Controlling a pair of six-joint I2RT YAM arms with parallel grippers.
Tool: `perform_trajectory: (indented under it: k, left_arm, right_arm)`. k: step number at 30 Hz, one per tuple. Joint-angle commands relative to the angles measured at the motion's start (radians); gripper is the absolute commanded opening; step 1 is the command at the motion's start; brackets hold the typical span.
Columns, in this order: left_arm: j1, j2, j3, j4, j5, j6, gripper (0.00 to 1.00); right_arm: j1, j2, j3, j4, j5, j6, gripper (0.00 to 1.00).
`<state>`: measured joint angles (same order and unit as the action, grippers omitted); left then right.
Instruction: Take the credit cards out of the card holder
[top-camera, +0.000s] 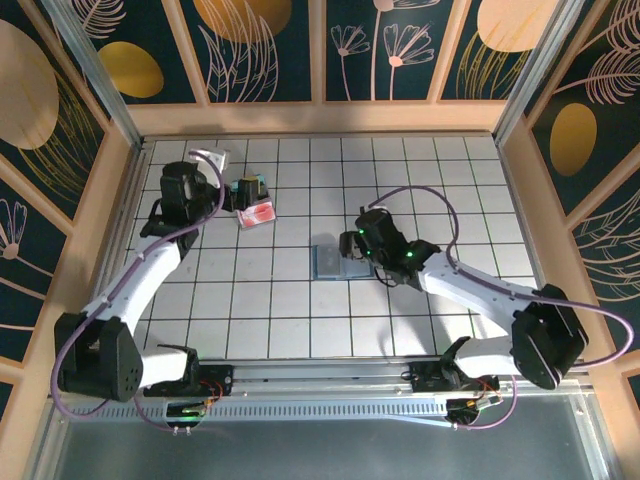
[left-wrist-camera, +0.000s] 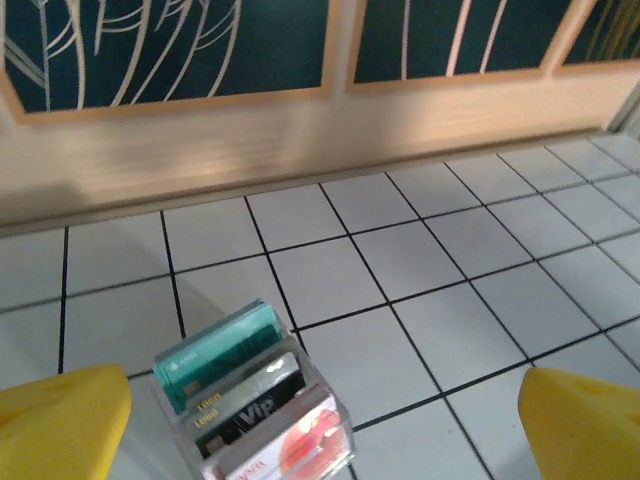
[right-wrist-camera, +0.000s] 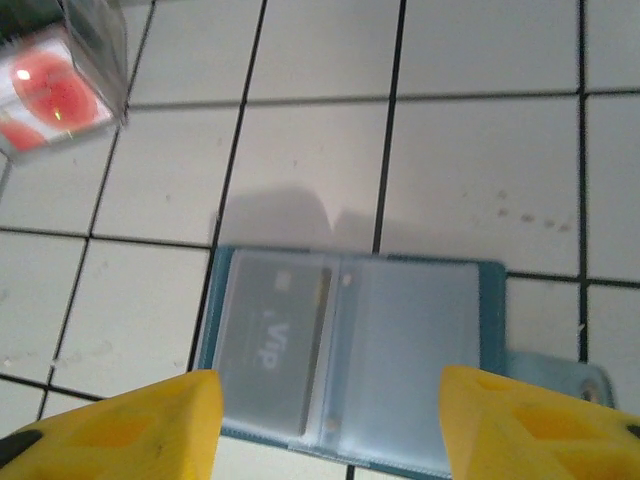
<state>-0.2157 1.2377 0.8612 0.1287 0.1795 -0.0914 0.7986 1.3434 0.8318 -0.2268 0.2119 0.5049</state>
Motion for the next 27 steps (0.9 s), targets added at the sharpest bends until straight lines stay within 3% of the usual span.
perform_trajectory:
  k: [1, 9, 27]
  left_arm:
    - [-0.032, -0.059, -0.086, 0.096, -0.192, -0.186, 0.99]
    - [-0.046, -0.17, -0.205, 0.076, -0.357, -0.277, 0.99]
    - [-0.045, -0.162, -0.232, 0.11, -0.445, -0.337, 0.99]
  right_arm:
    - [0.044, 0.056, 0.046, -0.037, 0.007, 0.034, 0.57]
    - [0.107, 0.217, 0.137, -0.067, 0.012, 0.016, 0.56]
    - [0.129, 0.432, 0.273, -0.119, 0.015, -0.015, 0.67]
